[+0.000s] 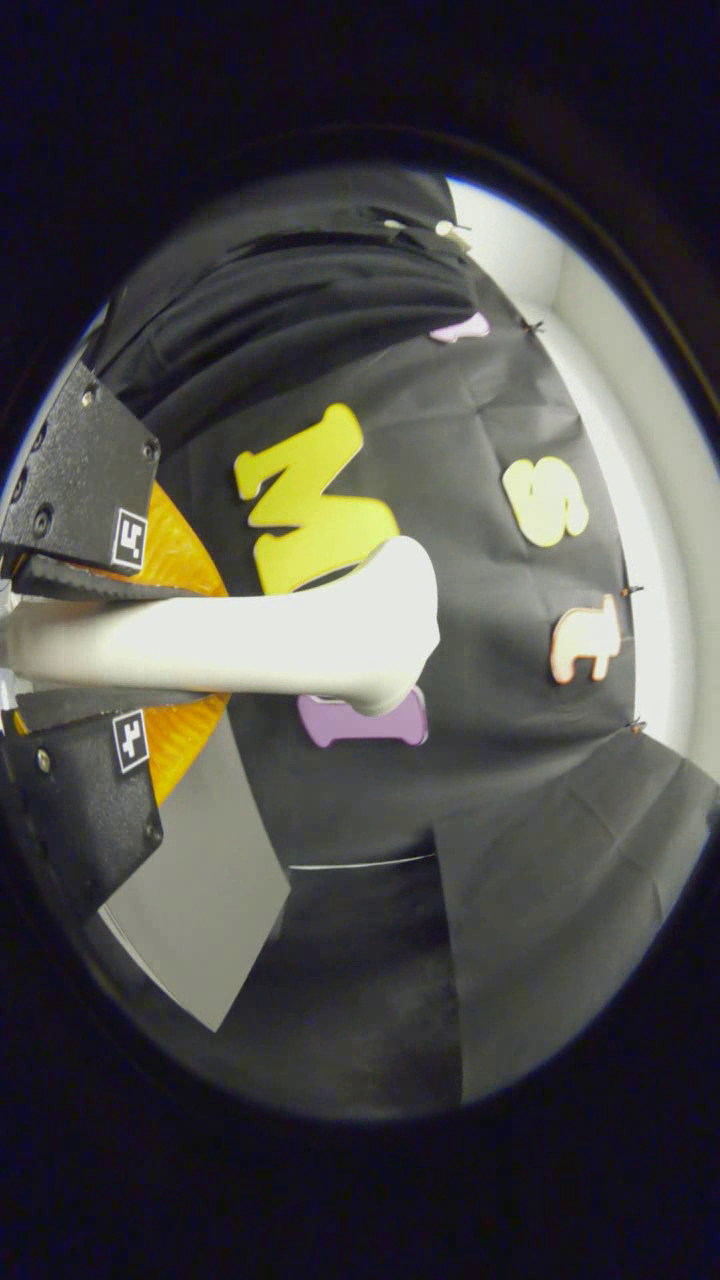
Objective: Iron the clothes twice with a garment steamer, once on the left side and once on the right side.
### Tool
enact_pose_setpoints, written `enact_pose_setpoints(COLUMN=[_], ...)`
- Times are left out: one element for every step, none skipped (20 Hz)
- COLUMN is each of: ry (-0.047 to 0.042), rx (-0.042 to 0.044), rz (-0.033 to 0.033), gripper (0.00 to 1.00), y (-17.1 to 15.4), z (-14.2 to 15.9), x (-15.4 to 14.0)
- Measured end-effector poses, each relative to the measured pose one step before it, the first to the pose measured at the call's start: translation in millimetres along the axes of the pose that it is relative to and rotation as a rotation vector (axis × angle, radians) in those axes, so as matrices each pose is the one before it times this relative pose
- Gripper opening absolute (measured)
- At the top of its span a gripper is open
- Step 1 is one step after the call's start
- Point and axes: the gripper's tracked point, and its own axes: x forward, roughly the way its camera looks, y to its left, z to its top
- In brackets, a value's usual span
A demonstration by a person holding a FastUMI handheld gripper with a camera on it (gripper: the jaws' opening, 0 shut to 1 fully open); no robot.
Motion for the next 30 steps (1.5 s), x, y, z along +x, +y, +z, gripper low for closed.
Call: enact_pose_setpoints(ry=[-0.03276, -0.03675, -0.03242, -0.03577, -0.0318, -0.03101, -0.02757, -0.02196, -0.01975, -0.01569, -0.01714, -0.01339, -0.01375, -0.01881, -0.02229, -0.01728, -0.0204, -0.00853, -0.00733, -0.00619, -0.00616, -0.00308, 0.00017, 0.0013, 0.00265, 0.00358, 0.00973, 0.01206, 0.01091, 0.01302], rx=[-0.00574, -0.00587, -0.01172, -0.01018, -0.00916, -0.00693, -0.00327, 0.00124, 0.0052, 0.00859, 0.01391, 0.01617, 0.01884, 0.01961, 0.01431, 0.00348, -0.00178, -0.00644, -0.00192, -0.00163, -0.00693, -0.01569, -0.01822, -0.01278, -0.01471, -0.01953, -0.02082, -0.01801, -0.01234, -0.00871], rz=[0.01662, 0.01738, 0.01669, 0.01867, 0.02006, 0.0211, 0.02026, 0.01724, 0.02153, 0.02277, 0.02573, 0.02996, 0.03054, 0.02868, 0.0229, 0.01237, 0.00676, 0.00605, 0.01605, 0.02155, 0.01814, 0.00948, 0.0061, 0.01443, 0.01358, 0.00935, 0.00659, 0.00516, 0.00548, 0.00063], gripper=[0.38, 0.38, 0.38, 0.38, 0.38, 0.38, 0.37, 0.37, 0.37, 0.37, 0.37, 0.37, 0.37, 0.37, 0.37, 0.37, 0.37, 0.37, 0.37, 0.37, 0.37, 0.37, 0.37, 0.37, 0.37, 0.37, 0.37, 0.37, 0.37, 0.37], y=[15.34, 15.71, 16.89, 15.79, 17.54, 16.21, 16.72, 15.23, 15.2, 16.43, 14.99, 16.56, 16.06, 15.36, 14.85, 10.58, 9.08, 9.58, 12.72, 12.67, 10.79, 7.95, 6.87, 8.57, 8.65, 6.23, 4.77, 3.04, 3.43, 1.49], z=[6.65, 6.8, 6.09, 6.26, 5.71, 6.0, 5.09, 6.04, 4.64, 4.31, 4.25, 3.42, 1.88, 4.71, 4.65, 3.55, 3.44, 1.47, 0.97, 0.73, 1.13, -0.24, -0.99, -2.62, -4.33, -4.1, -6.25, -6.62, -6.88, -6.18], x=[-9.46, -8.13, -7.9, -6.81, -6.28, -4.52, -5.2, -2.3, 1.63, 1.69, 2.96, 2.23, 1.55, 1.13, 0.97, 2.19, 2.83, 3.42, 2.95, 3.59, 2.56, 4.11, 2.57, 2.62, 2.08, 0.16, -1.0, -1.51, -1.41, -1.06])
